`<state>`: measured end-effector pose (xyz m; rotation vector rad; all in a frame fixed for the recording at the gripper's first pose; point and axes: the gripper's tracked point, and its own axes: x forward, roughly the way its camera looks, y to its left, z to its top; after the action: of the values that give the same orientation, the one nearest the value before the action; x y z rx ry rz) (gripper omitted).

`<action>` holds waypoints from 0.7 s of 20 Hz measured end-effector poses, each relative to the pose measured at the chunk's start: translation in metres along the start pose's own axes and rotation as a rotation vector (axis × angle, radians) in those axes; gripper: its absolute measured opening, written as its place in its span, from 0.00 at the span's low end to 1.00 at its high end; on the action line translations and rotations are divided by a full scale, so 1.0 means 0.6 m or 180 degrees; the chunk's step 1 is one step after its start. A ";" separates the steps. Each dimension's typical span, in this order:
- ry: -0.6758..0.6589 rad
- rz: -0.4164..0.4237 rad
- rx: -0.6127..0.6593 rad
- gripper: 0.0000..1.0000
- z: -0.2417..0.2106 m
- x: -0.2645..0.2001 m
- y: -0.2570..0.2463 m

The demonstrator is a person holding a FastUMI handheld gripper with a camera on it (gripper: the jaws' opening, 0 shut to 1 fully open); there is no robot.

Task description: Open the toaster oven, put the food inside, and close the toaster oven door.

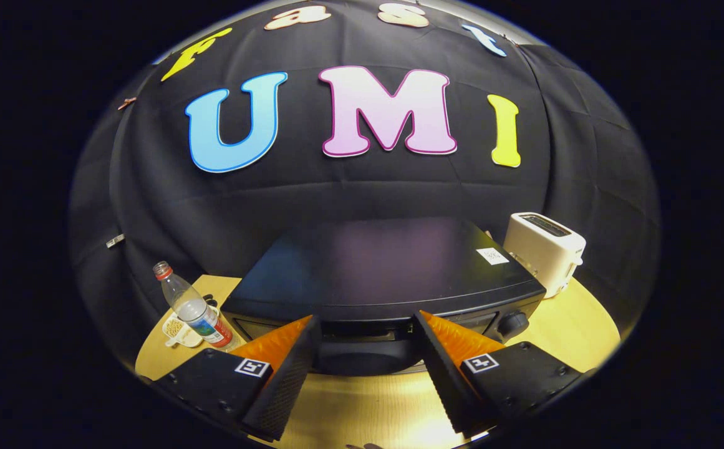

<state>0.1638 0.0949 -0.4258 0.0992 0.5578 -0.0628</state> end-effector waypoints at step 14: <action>0.0793 0.0062 0.0212 0.97 -0.155 -0.119 -0.011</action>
<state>0.0539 0.1012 -0.4666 0.1789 0.8038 -0.0504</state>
